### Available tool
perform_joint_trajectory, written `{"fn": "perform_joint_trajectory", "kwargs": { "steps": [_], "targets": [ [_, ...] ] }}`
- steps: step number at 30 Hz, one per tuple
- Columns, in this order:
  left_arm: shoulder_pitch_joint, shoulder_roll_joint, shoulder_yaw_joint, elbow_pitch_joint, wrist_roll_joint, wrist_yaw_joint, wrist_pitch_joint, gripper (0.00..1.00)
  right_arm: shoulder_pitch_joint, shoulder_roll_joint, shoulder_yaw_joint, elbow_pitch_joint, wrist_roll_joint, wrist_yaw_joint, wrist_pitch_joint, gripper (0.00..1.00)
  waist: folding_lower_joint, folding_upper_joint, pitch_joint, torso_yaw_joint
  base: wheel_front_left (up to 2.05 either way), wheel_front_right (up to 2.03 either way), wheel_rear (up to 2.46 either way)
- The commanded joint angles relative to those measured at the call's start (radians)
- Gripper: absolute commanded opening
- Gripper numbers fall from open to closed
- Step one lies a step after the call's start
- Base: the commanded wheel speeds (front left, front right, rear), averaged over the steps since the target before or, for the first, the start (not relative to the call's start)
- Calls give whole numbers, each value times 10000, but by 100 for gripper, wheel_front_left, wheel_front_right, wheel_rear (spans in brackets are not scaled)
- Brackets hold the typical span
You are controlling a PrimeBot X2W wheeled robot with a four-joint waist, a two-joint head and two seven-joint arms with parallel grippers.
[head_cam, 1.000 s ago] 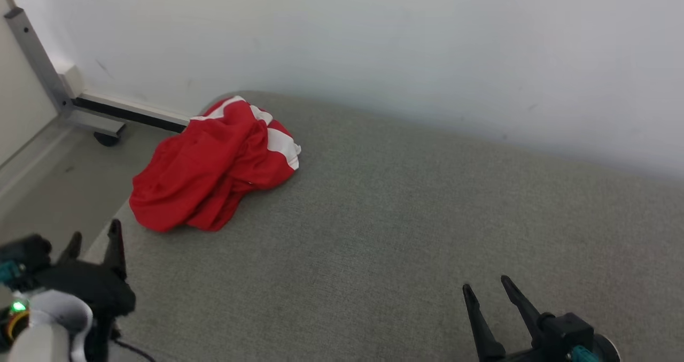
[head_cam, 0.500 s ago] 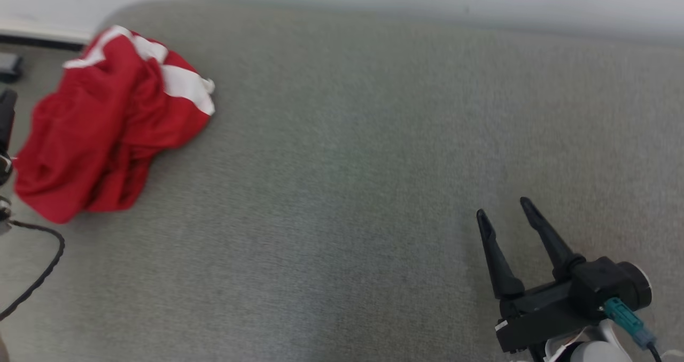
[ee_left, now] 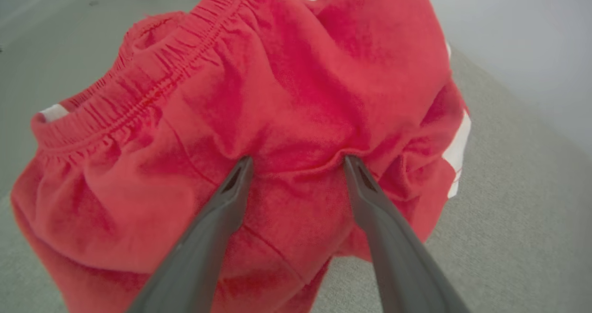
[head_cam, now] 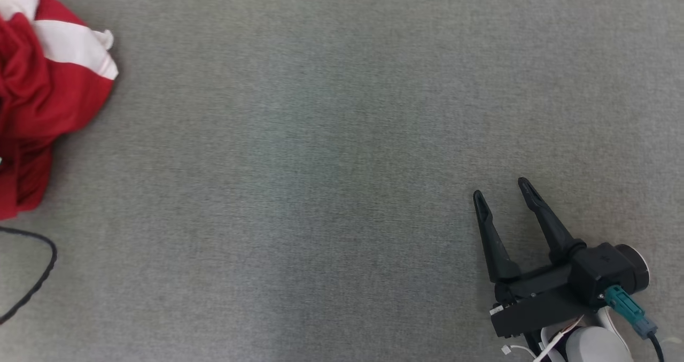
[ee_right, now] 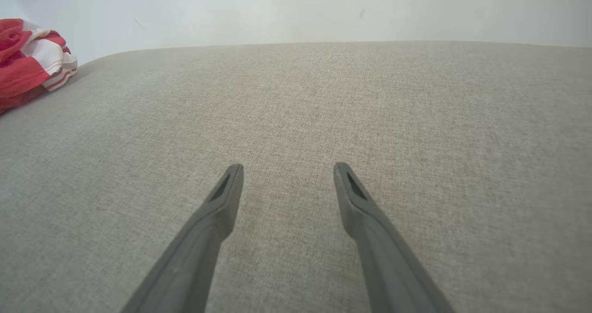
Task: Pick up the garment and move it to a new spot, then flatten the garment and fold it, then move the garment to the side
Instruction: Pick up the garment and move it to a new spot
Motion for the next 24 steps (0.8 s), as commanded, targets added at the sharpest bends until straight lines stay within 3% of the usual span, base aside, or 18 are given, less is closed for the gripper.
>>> {"fn": "perform_joint_trajectory", "kwargs": {
  "steps": [1, 5, 6, 7, 8, 9, 16, 24],
  "targets": [
    [235, 141, -47, -56, 251, 131, -66, 100, -119, 24, 50, 11, 52, -21, -50, 100, -2, -3, 283, -332, 0, 0, 0],
    [368, 341, -169, 216, 792, 519, -411, 100, -168, 12, 120, 59, 151, -21, -98, 100, -2, -3, 270, -513, 0, 0, 0],
    [385, 393, -144, 304, 912, 633, -520, 93, -178, 12, 127, 62, 188, -21, -107, 100, -2, -3, 251, -573, 0, 0, 0],
    [398, 432, -166, 388, 990, 689, -579, 38, -183, 5, 121, 67, 209, -21, -119, 100, -2, -3, 237, -612, 0, 0, 0],
    [411, 452, -174, 455, 1035, 705, -658, 29, -185, -8, 98, 71, 237, -21, -116, 100, -2, -3, 221, -650, 0, 0, 0],
    [401, 465, -174, 503, 1070, 711, -726, 0, -175, -11, 76, 80, 249, -21, -131, 100, -2, -3, 212, -673, 0, 0, 0],
    [145, 470, -189, 680, 1100, 543, -1496, 0, -175, 95, 6, 267, 285, -21, -244, 100, -2, -3, -71, -638, 0, 0, 0],
    [-187, 974, -250, 219, 1178, 232, -1639, 0, -164, 390, 111, 805, 435, -21, -555, 100, -2, -3, -1037, -354, 0, 0, 0]
  ]
}}
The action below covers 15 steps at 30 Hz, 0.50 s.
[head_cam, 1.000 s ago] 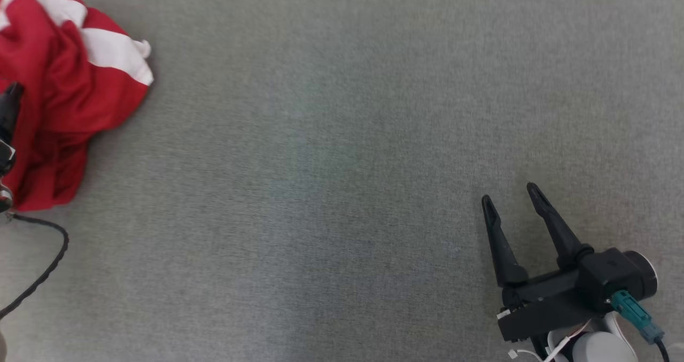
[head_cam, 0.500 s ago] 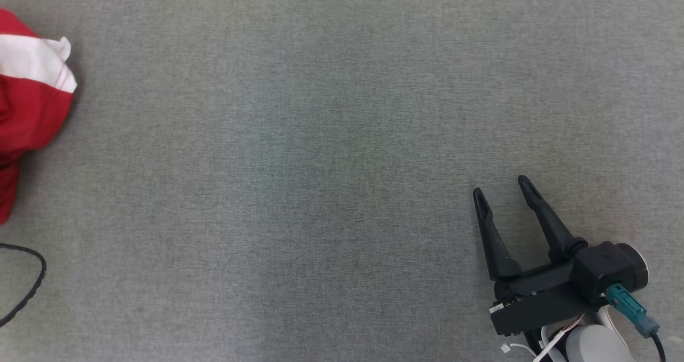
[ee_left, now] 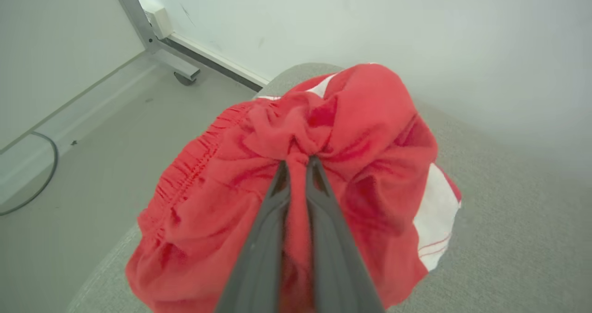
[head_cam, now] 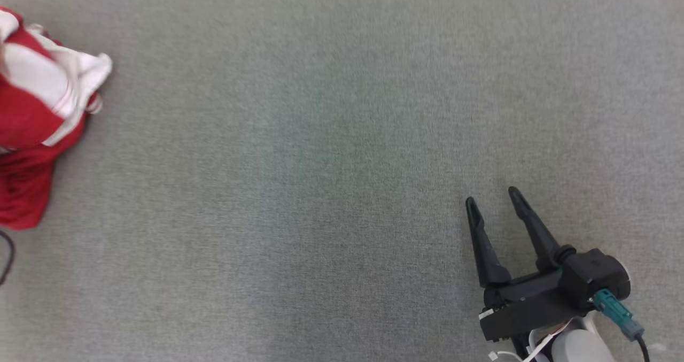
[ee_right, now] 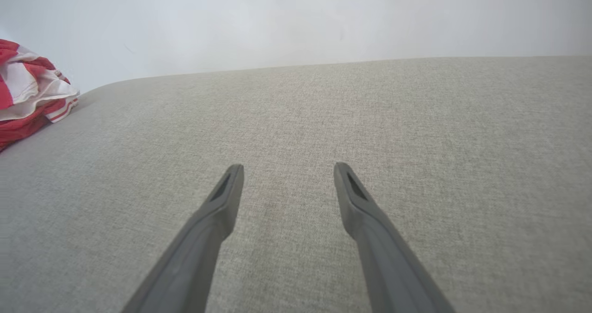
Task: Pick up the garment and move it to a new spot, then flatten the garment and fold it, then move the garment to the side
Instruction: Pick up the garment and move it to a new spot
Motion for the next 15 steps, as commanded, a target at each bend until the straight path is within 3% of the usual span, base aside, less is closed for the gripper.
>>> {"fn": "perform_joint_trajectory", "kwargs": {
  "steps": [1, 9, 15],
  "targets": [
    [-245, 282, -40, -309, 43, -192, -15, 0, 10, 143, 17, 241, 104, -21, -186, 100, 1, 0, -796, 224, 0, 0, 0],
    [-869, 479, -554, -1066, 85, -662, 273, 0, 271, 374, -16, 863, 362, -21, -472, 100, 1, 0, -2065, 164, 0, 0, 0],
    [-1408, -151, -1233, -1492, -203, -1074, 320, 0, 753, 461, -246, 1209, 450, -21, -617, 100, 1, 0, -3214, -232, 0, 0, 0]
  ]
}}
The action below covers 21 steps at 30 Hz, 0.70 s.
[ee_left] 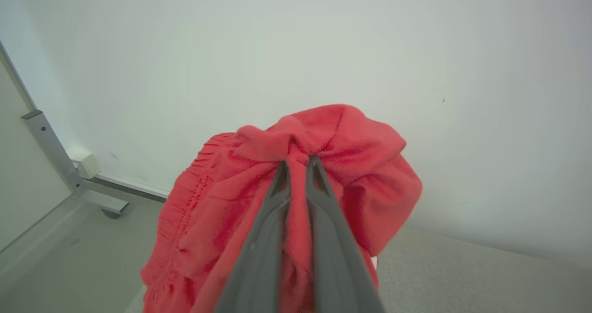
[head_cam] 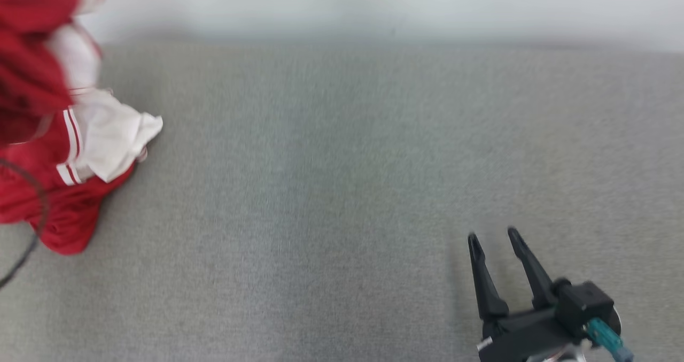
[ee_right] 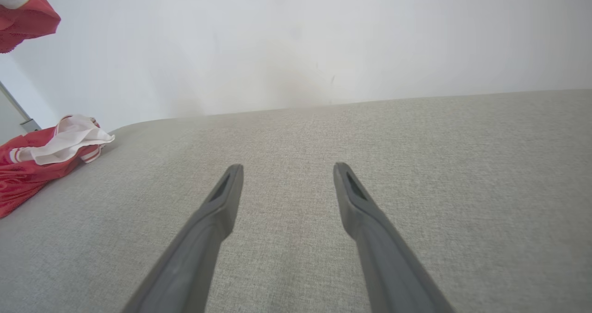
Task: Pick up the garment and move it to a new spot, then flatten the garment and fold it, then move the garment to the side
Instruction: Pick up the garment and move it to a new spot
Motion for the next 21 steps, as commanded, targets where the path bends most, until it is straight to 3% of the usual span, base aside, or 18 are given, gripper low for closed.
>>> {"fn": "perform_joint_trajectory", "kwargs": {
  "steps": [1, 11, 21],
  "targets": [
    [-114, -140, -77, -76, -144, -101, -71, 0, 254, 19, -46, 40, 47, -21, -38, 100, 3, 1, -1034, -396, 0, 0, 0],
    [448, -1804, -1235, -921, -669, -666, -435, 0, 1040, 54, -424, -306, -128, -21, 306, 100, 3, 1, -2088, -1856, 0, 0, 0],
    [1758, -3264, -2426, -971, -150, -454, -1498, 0, 1320, 61, -443, -941, -176, -21, 791, 100, 3, 1, -1951, -3464, 0, 0, 0]
  ]
}}
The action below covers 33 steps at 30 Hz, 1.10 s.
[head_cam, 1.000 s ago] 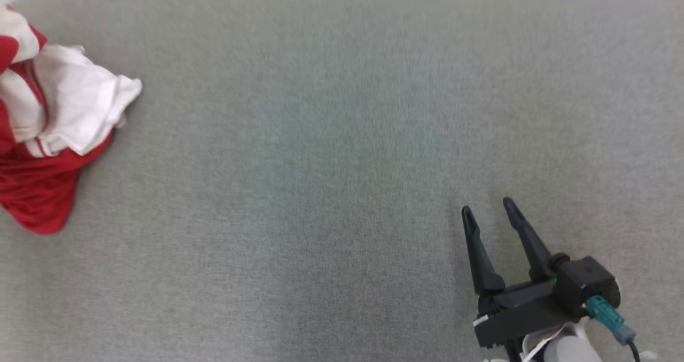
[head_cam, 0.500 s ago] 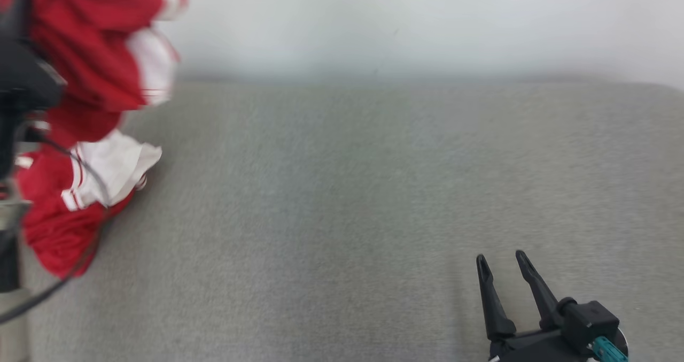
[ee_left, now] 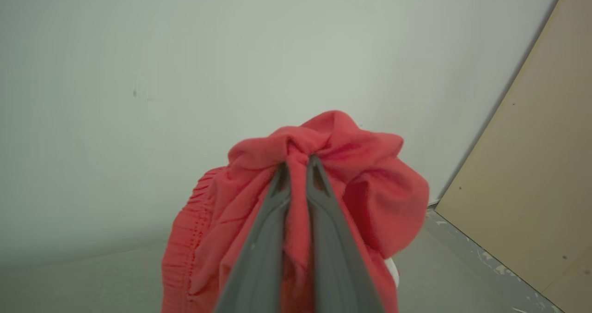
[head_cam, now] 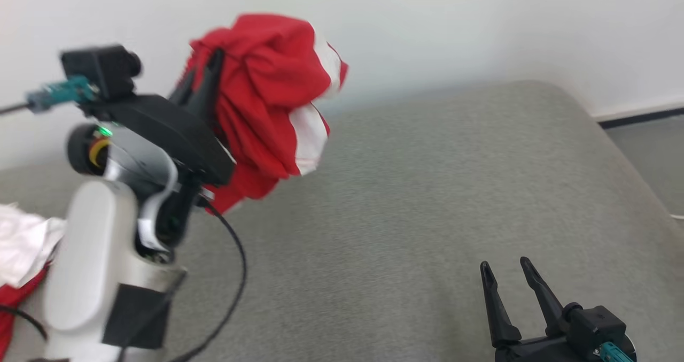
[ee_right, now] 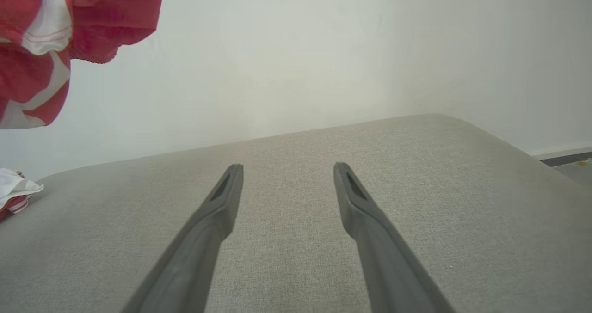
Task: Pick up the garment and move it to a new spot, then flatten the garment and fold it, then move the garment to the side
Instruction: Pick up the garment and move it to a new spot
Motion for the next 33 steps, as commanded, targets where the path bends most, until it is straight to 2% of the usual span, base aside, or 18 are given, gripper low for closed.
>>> {"fn": "perform_joint_trajectory", "kwargs": {
  "steps": [1, 5, 11, 18, 20, 21, 27, 31, 33],
  "targets": [
    [260, -195, -85, 129, 115, 77, -253, 0, 105, 1, -14, -72, -12, -21, 34, 100, 1, 1, -3, -941, 0, 0, 0],
    [792, -499, -376, 916, 409, 268, -1084, 0, 73, 6, 142, -160, 92, -21, 144, 100, 1, 1, 235, -1438, 0, 0, 0],
    [1465, -728, -1090, 2798, 1185, 631, -2207, 0, 28, 10, 343, -148, 277, -21, 183, 100, 1, 1, 538, -1960, 0, 0, 0],
    [1530, -855, -2023, 4684, 1861, 579, -3050, 0, -74, 11, 428, -94, 294, -21, 119, 100, 1, 1, 730, -2060, 0, 0, 0],
    [1491, -905, -2228, 5211, 1876, 504, -3250, 85, -103, 11, 439, -57, 304, -21, 97, 100, 1, 1, 764, -2013, 0, 0, 0],
    [1448, -925, -2289, 5405, 1827, 506, -3352, 100, -111, 11, 424, -44, 310, -21, 91, 100, 1, 1, 767, -1962, 0, 0, 0],
    [1380, -979, -2748, 5890, 1694, 378, -4070, 100, 19, 13, 267, -12, 280, -21, 74, 100, 1, 1, 617, -1355, 0, 0, 0],
    [1832, -985, -2862, 5348, 1624, 373, -4954, 100, 191, 10, 137, -76, 256, -21, 139, 100, 1, 1, 391, -800, 0, 0, 0],
    [2087, -721, -2904, 4936, 1879, 541, -5475, 100, 252, 10, 81, -121, 238, -21, 149, 100, 1, 1, 298, -529, 0, 0, 0]
  ]
}}
